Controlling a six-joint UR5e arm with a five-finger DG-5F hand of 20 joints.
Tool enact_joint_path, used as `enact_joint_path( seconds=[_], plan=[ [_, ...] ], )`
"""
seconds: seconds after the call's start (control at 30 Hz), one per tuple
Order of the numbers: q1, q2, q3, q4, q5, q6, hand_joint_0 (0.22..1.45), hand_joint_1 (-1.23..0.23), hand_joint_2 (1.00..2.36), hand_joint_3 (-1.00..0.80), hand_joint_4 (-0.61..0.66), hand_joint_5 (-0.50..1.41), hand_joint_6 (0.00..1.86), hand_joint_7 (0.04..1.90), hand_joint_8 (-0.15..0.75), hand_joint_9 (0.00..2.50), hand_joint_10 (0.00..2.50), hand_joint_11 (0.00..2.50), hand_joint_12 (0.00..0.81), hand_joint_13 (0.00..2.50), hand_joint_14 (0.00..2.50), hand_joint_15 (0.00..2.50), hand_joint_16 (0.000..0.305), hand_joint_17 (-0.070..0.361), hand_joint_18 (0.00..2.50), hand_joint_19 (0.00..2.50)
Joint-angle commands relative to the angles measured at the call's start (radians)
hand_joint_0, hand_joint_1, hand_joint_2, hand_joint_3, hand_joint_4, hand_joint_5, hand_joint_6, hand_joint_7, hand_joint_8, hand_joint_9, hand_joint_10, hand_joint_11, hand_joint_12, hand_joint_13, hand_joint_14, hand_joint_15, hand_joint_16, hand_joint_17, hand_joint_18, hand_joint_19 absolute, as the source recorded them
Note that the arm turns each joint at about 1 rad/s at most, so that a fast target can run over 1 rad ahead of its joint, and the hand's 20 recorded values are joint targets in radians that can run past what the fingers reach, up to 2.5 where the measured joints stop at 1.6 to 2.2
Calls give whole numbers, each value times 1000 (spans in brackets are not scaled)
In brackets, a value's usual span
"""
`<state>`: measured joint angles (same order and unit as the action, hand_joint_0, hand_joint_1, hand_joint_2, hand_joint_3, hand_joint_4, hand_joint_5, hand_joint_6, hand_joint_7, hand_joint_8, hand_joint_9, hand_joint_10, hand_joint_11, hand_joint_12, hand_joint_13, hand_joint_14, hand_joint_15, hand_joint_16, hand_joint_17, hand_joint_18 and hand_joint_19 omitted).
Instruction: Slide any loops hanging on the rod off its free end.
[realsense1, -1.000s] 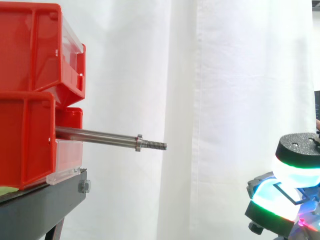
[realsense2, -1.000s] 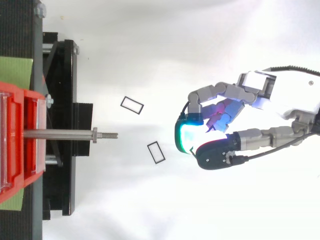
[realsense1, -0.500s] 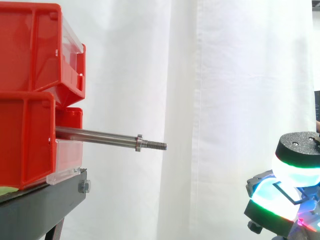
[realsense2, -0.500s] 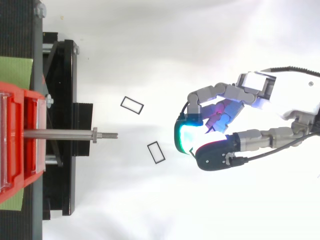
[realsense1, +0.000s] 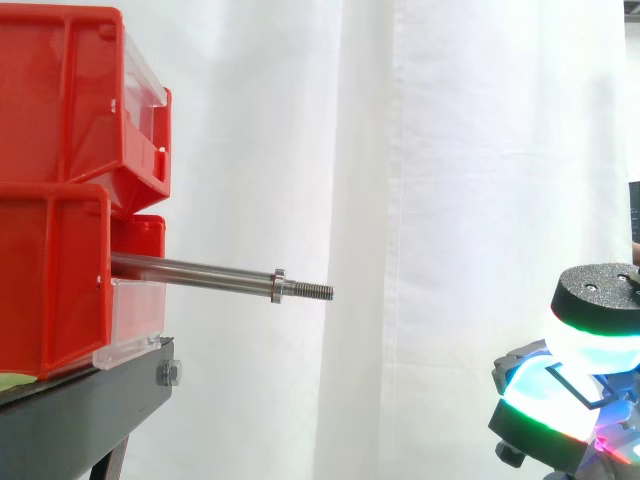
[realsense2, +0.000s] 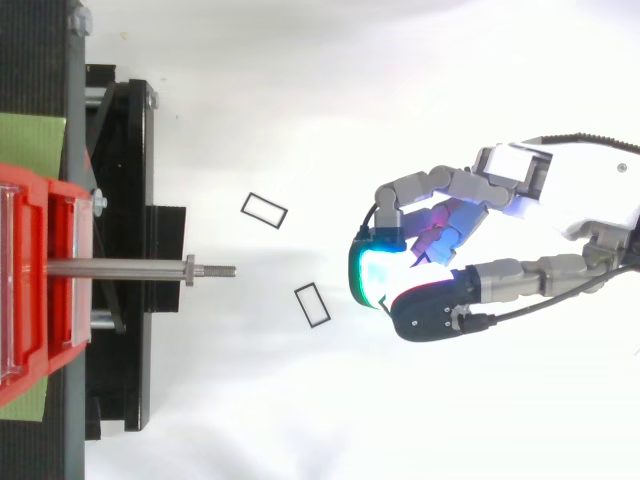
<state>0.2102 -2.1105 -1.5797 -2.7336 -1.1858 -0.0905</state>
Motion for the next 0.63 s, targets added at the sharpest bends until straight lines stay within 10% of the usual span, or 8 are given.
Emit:
enact_joint_path(
  seconds=[0.0, 0.6],
  plan=[
    [0, 0, 0, 0, 0, 0, 568, -684, 1025, -89, -114, -99, 765, 1285, 273, 1133, 18, 546, 319, 649, 3, 64, 47, 106, 802, 449],
    [0, 0, 1, 0, 0, 0, 569, -686, 1024, -94, -117, -98, 763, 1278, 277, 1115, 20, 534, 323, 643, 2, 64, 48, 108, 803, 454]
  ],
)
